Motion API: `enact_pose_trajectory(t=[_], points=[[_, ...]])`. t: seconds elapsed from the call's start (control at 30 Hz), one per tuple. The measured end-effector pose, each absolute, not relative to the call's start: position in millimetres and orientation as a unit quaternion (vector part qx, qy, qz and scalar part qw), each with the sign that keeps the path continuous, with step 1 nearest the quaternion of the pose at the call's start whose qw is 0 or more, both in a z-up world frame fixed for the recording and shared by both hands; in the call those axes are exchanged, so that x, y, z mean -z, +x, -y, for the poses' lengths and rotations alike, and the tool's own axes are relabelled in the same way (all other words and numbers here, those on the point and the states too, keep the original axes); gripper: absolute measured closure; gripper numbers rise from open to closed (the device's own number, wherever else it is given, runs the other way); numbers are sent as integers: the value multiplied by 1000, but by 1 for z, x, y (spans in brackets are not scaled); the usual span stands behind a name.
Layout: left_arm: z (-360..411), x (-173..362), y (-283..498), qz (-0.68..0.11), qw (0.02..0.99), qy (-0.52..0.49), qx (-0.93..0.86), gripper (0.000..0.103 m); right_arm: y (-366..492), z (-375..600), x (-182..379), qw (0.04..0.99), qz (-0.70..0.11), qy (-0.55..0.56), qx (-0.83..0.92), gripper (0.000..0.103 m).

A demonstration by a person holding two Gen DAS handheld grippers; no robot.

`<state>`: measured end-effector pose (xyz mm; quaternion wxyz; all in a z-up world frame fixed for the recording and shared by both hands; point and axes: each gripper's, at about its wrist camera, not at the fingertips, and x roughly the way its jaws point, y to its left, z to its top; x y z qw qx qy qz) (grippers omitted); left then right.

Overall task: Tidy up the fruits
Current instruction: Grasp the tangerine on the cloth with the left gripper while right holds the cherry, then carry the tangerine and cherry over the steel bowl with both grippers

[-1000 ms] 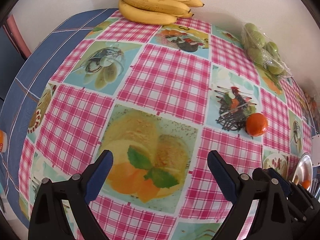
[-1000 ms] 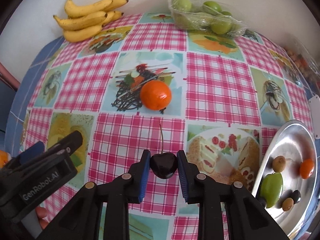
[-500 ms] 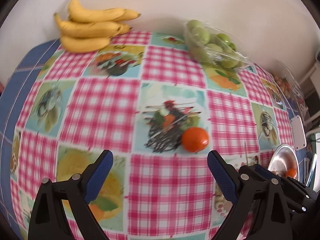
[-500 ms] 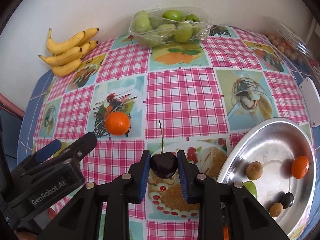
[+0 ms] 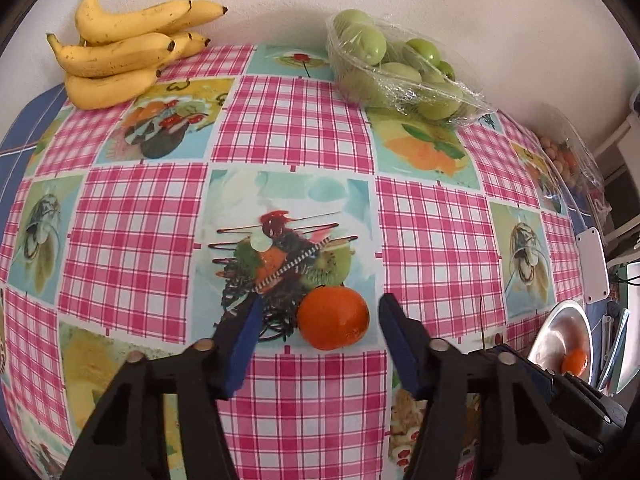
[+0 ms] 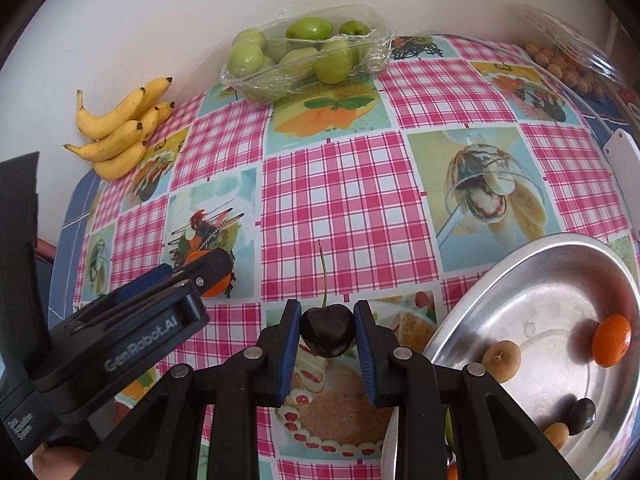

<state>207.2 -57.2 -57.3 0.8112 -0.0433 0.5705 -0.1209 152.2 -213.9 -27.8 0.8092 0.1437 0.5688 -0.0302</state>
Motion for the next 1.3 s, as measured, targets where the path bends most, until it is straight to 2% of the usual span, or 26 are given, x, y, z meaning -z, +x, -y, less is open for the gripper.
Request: enact_pose_trajectory(t=[0.07, 0.1, 0.7, 1.3], points=[[57, 58, 206, -566, 812, -53, 132, 63, 152, 214, 27, 809, -568, 145, 31, 74], [58, 58, 206, -565, 812, -54, 134, 64, 152, 214, 27, 810, -568, 145, 32, 74], [41, 13, 145, -526, 837, -64, 135, 64, 121, 216, -14, 823, -551, 132, 32, 74], [90, -5, 103, -514, 833, -64, 195, 64, 85, 274, -20, 821, -550, 125, 83, 74]])
